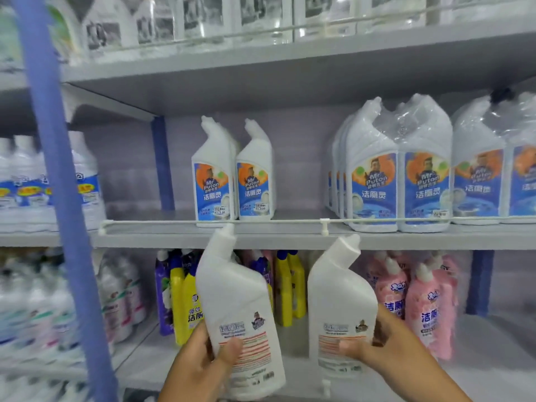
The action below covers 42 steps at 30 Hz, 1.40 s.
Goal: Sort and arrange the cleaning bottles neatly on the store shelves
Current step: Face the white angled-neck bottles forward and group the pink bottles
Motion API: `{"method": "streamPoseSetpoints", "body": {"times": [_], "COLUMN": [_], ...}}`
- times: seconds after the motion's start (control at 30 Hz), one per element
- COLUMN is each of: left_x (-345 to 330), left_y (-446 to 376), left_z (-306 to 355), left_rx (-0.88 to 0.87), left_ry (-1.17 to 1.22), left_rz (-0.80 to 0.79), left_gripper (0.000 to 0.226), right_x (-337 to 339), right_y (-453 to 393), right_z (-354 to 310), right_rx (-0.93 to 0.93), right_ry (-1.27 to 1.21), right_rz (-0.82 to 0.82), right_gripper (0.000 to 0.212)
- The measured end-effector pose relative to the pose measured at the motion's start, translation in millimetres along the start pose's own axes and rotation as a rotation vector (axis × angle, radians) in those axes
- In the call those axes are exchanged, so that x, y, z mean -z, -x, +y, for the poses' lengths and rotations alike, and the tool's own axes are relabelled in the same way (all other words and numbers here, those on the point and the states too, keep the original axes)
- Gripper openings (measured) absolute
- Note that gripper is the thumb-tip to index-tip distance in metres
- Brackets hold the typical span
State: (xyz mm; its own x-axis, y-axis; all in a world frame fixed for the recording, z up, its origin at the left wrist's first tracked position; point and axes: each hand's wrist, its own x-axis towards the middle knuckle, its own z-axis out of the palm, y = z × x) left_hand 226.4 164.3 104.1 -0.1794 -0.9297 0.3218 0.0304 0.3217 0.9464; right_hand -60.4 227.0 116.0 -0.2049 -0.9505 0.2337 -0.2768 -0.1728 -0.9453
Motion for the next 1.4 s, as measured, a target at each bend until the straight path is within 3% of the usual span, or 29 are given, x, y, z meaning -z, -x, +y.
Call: {"method": "streamPoseSetpoints", "body": {"times": [0.1, 0.2, 0.3, 0.6, 0.97, 1.4], "left_x": [10, 23, 36, 75, 63, 21], "left_y": [-8, -24, -46, -120, -215, -237], "left_z": [51, 90, 118, 171, 151, 126], "left_rx": [-0.083, -0.165, -0.227, -0.404, -0.291, -0.230], "left_ry": [0.057, 0.136, 0.121, 0.022, -0.029, -0.226], "left_rz": [0.035, 0.064, 0.072, 0.061, -0.074, -0.161], "left_gripper": [0.034, 0.058, 0.036, 0.037, 0.015, 0.021], "right_x": [0, 1, -2, -45, -55, -31], "right_y": [3, -1, -13, -113, -189, -190], "right_z": [-48, -93, -132, -206, -186, -169], "right_rx": [0.084, 0.182, 0.261, 0.364, 0.173, 0.024], "right_ry": [-0.037, -0.104, -0.121, 0.001, 0.103, 0.114], "right_rz": [-0.041, -0.014, 0.016, 0.063, 0.088, 0.184], "right_gripper": [0.064, 0.056, 0.048, 0.042, 0.045, 0.039]}}
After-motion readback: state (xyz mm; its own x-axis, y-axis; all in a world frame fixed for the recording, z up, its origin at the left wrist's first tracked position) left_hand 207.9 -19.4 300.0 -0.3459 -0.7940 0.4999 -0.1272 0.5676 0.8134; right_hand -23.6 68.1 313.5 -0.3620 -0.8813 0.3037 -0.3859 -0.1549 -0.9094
